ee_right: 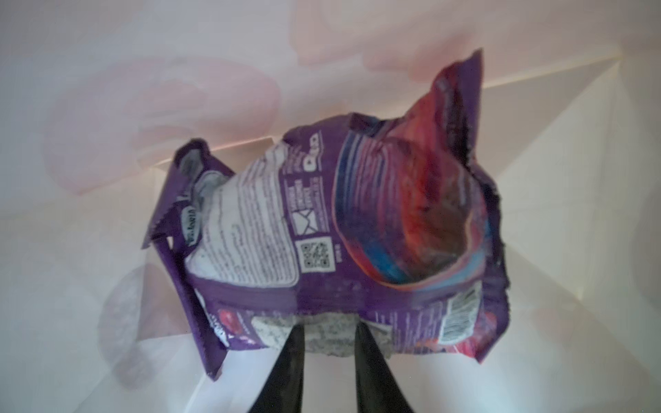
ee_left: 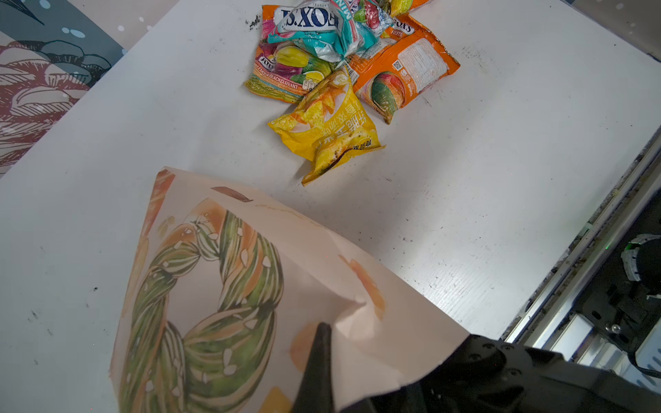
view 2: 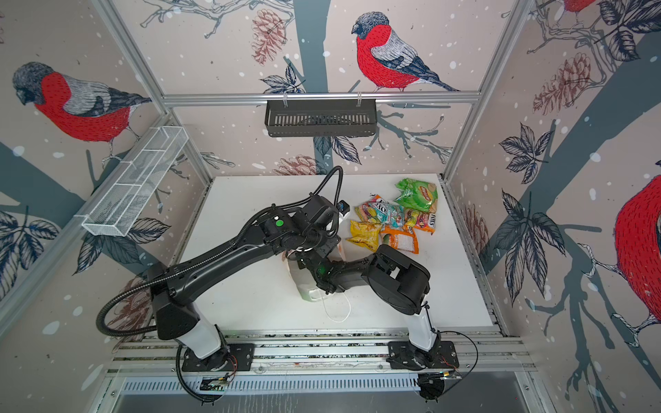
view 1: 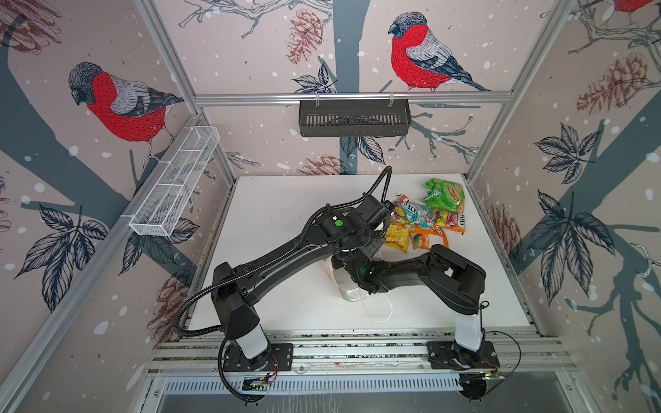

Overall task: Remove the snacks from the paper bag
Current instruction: 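Close the right gripper on the purple packet inside the bag, then lift the purple packet up through the bag with the right gripper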

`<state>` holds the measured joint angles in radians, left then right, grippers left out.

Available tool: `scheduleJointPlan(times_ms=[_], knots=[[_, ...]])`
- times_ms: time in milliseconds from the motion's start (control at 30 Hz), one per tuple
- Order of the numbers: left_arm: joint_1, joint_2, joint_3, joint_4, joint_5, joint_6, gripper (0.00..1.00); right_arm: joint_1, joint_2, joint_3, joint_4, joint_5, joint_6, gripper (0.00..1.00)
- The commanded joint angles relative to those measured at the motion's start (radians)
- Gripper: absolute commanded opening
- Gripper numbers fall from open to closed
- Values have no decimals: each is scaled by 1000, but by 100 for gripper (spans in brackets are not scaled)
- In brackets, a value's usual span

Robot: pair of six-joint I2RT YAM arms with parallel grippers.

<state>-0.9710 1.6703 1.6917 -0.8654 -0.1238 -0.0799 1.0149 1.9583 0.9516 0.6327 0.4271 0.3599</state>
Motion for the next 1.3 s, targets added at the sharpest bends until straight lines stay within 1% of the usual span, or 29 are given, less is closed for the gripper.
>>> scheduleJointPlan(times_ms=[0,100,133,167,233,333,400,433,533,600,700,833,933,1000,1067,1133,1200,1233,1267], knots=[[5,-11,-13,-2,17,-12,0,-8,-36,-24,118,-44,23,43],[7,-12,-18,8,27,-16,0,-19,-77,-56,153,-87,67,53],[6,-12,-19,9,28,-18,0,-19,-86,-60,158,-101,81,58],[6,-11,-20,9,30,-20,0,-23,-94,-61,160,-120,95,65],[6,-11,-23,11,33,-28,0,-26,-105,-61,166,-145,111,70],[7,-16,-33,20,48,-35,0,-29,-102,-51,152,-143,138,84],[6,-17,-35,22,62,-42,0,-35,-84,-19,93,-123,159,98],[7,-16,-32,20,73,-48,0,-36,-76,-8,69,-101,171,100],[5,-9,-23,19,131,-72,0,-48,-59,20,7,-40,220,100],[5,-5,-20,21,159,-91,0,-55,-37,45,-21,-30,231,100],[5,-7,-23,28,177,-111,0,-54,-3,85,-53,-16,221,100],[5,-14,-17,29,186,-117,0,-44,49,131,-82,45,179,100],[5,-13,-5,20,179,-113,0,-43,84,171,-119,77,151,89],[5,-6,9,4,171,-114,0,-42,91,175,-121,103,142,74],[5,-3,18,-3,175,-114,0,-42,90,171,-116,108,135,63],[5,-5,20,-3,177,-116,0,-41,91,173,-117,109,131,60],[5,-8,23,-7,174,-119,0,-41,90,171,-114,106,130,50],[6,-8,23,-7,171,-119,0,-40,91,170,-112,105,129,47],[6,-12,24,-10,160,-121,0,-41,92,170,-110,106,129,47]])
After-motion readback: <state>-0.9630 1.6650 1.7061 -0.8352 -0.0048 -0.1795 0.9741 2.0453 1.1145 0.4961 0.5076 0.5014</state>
